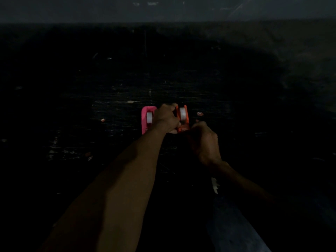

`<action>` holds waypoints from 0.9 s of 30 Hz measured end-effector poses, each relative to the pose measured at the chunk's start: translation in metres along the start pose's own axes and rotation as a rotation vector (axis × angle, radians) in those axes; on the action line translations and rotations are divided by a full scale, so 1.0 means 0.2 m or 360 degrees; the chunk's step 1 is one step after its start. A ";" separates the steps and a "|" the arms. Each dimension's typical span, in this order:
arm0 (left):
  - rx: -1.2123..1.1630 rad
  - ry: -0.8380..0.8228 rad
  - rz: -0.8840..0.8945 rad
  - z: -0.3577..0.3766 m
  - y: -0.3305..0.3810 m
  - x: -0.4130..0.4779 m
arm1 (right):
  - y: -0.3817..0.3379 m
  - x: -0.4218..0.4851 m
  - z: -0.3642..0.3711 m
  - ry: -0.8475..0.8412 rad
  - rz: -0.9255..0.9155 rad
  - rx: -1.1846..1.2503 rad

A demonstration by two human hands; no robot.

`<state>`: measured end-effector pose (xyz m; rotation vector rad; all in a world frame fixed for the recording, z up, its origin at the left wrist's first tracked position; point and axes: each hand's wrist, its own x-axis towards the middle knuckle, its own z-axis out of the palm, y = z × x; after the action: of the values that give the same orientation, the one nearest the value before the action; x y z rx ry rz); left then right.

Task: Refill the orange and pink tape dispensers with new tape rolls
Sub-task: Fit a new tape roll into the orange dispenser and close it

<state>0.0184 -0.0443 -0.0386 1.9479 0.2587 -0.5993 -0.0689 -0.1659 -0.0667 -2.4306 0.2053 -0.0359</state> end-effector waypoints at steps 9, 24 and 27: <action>-0.0022 0.0015 -0.0021 0.01 0.00 0.00 | -0.01 0.05 -0.03 -0.0172 -0.0107 0.0228; 0.0034 0.0394 0.0082 0.10 -0.12 -0.01 | -0.02 0.04 -0.04 -0.0147 -0.0126 0.0299; 0.0083 0.0409 0.0085 0.10 -0.12 0.00 | -0.02 0.04 -0.04 -0.0151 -0.0128 0.0267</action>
<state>0.0019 -0.0509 -0.0629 2.0757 0.3533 -0.3224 -0.0619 -0.1689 -0.0573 -2.2659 0.0589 0.0256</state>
